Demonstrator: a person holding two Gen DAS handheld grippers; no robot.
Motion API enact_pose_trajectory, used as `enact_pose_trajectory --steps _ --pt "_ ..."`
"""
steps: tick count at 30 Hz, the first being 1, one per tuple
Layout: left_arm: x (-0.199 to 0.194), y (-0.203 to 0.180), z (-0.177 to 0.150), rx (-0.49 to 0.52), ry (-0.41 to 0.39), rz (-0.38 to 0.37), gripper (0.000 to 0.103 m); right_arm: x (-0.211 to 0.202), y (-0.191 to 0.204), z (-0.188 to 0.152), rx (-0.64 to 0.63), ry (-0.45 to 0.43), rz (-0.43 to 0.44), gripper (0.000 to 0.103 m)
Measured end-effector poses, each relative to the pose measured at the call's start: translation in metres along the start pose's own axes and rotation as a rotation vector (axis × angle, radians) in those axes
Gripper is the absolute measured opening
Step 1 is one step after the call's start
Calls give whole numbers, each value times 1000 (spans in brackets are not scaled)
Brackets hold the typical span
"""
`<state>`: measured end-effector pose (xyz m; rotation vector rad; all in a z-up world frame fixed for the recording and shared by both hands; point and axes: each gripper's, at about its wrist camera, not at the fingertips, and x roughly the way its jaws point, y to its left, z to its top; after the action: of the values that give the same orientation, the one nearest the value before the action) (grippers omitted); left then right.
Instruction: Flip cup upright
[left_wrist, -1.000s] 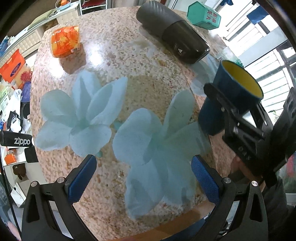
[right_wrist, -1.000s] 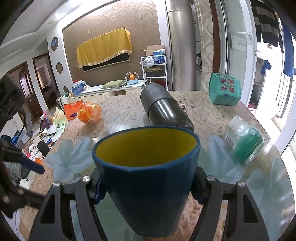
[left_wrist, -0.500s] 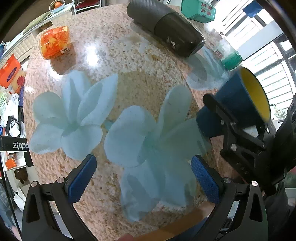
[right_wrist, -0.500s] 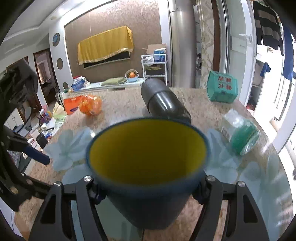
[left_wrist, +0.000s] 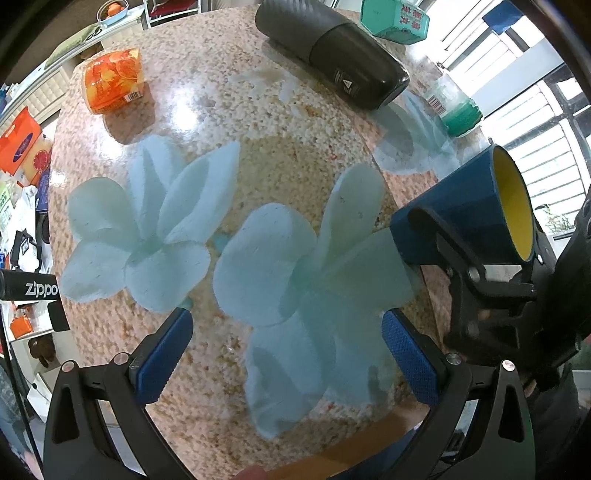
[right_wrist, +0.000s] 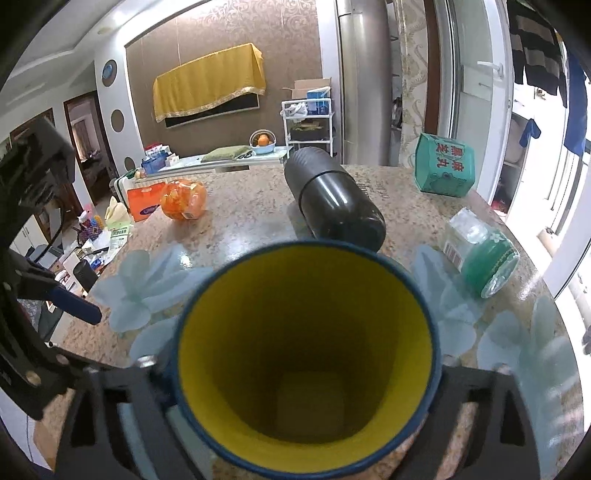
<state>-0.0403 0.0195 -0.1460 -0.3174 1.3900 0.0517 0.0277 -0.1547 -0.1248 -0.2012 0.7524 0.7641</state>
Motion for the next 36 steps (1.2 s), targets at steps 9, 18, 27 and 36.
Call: enact_pose_trajectory --steps 9,18,27,36 --pt "-31 3 -3 2 -41 -47 103 -36 -2 24 -14 32 -27 103" --pt "-80 -15 -6 78 -126 -60 103 -83 -12 58 57 24 -87 103" --pt "-111 -41 7 98 -191 -73 103 -99 -16 75 97 154 -152 103" --pt "-116 -55 23 30 -209 -54 103 -104 -40 78 132 290 -185 103"
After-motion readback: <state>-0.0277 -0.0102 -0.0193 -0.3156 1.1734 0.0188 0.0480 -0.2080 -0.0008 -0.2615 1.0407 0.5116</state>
